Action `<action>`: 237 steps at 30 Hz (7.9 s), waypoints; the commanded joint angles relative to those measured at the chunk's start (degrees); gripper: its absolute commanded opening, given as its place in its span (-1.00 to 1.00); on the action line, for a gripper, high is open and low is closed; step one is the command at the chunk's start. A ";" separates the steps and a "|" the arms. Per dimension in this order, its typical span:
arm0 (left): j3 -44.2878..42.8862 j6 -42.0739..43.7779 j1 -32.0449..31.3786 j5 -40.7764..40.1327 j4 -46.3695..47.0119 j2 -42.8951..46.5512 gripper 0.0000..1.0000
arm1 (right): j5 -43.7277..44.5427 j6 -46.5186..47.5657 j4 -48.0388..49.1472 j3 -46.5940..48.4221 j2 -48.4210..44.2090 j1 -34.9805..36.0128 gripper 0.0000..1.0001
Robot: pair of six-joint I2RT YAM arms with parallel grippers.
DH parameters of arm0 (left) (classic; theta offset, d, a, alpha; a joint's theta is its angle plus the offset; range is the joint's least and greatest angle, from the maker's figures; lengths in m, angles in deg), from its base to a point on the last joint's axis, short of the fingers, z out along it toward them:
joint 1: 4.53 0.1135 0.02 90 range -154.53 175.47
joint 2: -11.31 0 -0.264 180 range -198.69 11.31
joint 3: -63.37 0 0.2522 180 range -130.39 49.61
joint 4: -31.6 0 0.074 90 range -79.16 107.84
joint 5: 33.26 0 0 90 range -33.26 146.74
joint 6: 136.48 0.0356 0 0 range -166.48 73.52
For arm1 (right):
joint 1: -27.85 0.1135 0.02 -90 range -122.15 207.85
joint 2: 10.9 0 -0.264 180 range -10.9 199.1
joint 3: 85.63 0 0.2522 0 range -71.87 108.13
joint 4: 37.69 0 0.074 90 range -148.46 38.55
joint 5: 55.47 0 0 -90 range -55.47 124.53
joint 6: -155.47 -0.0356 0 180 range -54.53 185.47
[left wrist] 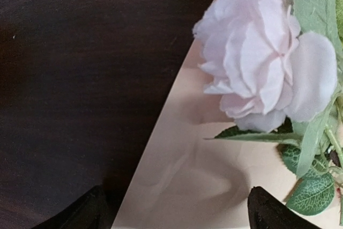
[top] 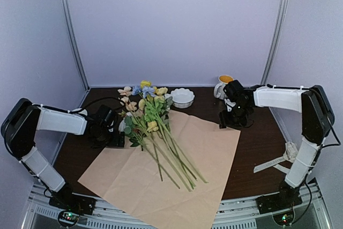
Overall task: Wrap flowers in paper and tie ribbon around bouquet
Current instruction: Pick up the bottom corner of the flattened wrapping paper from the center of the board, then fold the bottom corner of the flattened wrapping paper at the center of the board, then unfold the fold line on the 1/4-folded wrapping paper.
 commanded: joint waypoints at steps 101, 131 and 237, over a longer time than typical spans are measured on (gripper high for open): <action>4.27 51.46 -50.26 16.53 2.34 31.61 0.82 | -24.57 44.59 11.83 -21.55 -18.20 36.32 -1.00; -1.32 38.50 -39.36 23.37 13.49 15.51 -1.00 | -27.89 37.91 16.82 -21.71 -19.57 31.19 -0.85; 5.03 37.92 -26.17 11.03 12.89 13.22 -1.00 | -36.48 10.48 20.32 -17.29 -0.84 26.76 -0.16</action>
